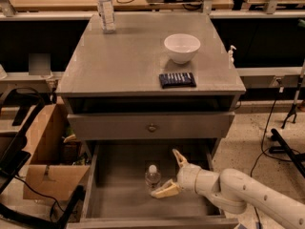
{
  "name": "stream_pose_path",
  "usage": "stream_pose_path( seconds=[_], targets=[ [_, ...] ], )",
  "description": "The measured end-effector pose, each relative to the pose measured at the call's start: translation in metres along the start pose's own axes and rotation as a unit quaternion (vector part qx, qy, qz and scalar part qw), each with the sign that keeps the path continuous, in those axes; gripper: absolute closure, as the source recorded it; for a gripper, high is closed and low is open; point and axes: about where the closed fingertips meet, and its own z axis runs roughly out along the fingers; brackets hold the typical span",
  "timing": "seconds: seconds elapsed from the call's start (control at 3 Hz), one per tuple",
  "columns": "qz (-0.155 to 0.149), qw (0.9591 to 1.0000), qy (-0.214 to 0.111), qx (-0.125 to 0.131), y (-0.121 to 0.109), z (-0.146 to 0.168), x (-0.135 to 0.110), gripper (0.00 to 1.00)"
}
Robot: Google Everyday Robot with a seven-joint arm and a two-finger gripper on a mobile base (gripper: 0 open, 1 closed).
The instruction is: Pick water bottle from middle drawer and place on counter
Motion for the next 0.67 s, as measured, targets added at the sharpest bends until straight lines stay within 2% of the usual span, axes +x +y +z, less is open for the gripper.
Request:
stream_pose_path(
  seconds=[0.33, 0.67],
  targets=[
    [0.002, 0.9999, -0.005, -0.010, 0.006, 0.025, 0.021, 0.00],
    [0.014, 0.9996, -0.012, -0.019, 0.014, 0.040, 0.036, 0.15]
  ],
)
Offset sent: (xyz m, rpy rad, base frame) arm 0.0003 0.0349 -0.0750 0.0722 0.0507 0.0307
